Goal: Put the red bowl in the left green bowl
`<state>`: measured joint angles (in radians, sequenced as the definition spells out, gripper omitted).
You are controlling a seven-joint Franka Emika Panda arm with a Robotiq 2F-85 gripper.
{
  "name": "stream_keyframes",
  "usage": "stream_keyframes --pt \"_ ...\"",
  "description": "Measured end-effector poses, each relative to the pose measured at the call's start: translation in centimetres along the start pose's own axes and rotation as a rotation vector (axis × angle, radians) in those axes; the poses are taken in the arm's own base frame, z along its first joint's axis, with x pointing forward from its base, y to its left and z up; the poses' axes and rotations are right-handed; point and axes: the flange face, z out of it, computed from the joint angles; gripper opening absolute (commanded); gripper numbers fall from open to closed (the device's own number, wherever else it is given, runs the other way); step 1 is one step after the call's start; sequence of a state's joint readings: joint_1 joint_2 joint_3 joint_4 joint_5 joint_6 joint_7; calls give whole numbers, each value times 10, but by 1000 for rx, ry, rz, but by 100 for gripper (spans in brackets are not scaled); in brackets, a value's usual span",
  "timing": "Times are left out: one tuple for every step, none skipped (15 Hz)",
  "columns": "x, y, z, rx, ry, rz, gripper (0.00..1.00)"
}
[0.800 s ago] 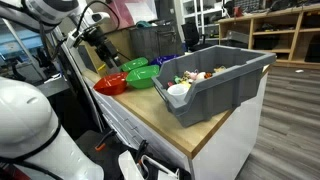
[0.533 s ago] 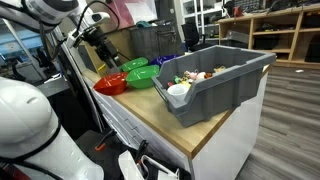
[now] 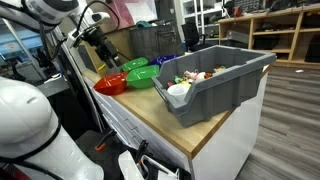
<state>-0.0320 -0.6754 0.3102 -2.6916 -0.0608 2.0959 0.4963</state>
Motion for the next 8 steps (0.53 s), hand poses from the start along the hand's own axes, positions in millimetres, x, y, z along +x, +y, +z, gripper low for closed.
stream_keyframes --pt "0 0 0 0 0 0 100" --pt "0 0 0 1 0 0 100" --pt "0 0 0 1 0 1 100" --pt "0 0 0 2 0 1 100" --pt "1 -1 0 5 3 2 100" --pt "3 -2 1 9 8 2 100" --pt "5 -5 3 16 17 7 100" --pt "7 -10 5 23 25 14 100"
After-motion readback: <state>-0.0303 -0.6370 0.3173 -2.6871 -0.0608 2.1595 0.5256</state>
